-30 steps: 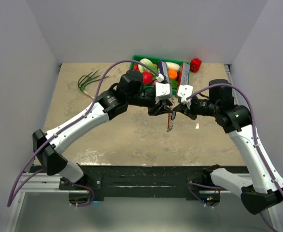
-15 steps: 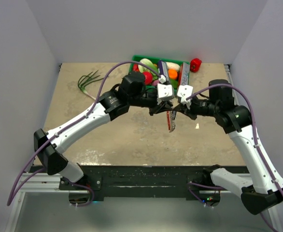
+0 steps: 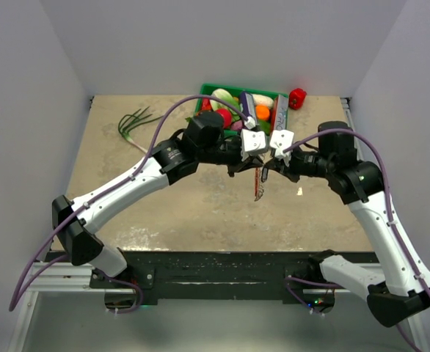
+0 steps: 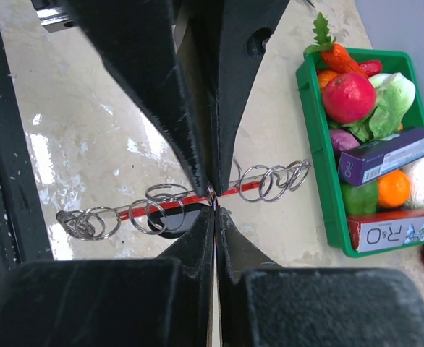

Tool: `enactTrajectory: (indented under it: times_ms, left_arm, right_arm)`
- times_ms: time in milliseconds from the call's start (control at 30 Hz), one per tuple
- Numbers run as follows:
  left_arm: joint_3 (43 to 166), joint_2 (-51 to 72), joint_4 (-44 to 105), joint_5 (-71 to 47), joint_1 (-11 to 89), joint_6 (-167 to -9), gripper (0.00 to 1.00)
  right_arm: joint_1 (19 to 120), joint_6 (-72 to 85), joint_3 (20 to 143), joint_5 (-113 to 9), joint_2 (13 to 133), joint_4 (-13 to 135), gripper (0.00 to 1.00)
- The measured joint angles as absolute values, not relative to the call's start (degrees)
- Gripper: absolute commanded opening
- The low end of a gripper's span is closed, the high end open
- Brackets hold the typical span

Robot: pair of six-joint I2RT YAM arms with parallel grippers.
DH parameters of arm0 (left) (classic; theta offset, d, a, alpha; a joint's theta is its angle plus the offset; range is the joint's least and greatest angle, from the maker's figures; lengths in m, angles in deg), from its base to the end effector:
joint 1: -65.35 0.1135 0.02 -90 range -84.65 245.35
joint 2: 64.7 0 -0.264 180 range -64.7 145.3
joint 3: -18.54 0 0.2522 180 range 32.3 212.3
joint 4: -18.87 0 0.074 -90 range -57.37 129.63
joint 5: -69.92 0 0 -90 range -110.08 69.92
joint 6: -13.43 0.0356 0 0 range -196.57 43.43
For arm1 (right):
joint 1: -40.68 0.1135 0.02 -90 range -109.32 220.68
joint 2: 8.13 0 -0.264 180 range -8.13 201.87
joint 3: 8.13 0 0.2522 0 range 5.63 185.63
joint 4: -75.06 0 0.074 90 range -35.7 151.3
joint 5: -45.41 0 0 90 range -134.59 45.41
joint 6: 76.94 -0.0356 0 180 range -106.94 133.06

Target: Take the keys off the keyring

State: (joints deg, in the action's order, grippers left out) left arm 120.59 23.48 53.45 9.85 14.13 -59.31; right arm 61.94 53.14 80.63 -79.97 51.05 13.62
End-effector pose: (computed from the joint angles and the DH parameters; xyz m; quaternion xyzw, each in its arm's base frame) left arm 0.2082 -0.2875 0.4007 0.5686 0.5744 -0.3636 0.4632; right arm 0.1711 0.0887 0.4103 -0.5517 0.6409 0.1863 0.5001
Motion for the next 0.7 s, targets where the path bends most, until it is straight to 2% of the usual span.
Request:
enactTrajectory:
  times_ms: [400,700]
  left_arm:
    - [121.25,23.59,53.27,9.02,13.82,-58.99,0.0]
    - [121.25,23.59,54.95,9.22,13.78,-59.18,0.0]
  right_arm:
    - [62.16,53.2,80.48,-78.72,49.93,13.86,0.0]
    - [62.44,54.03,75.28,-78.05,47.27,17.22,0.0]
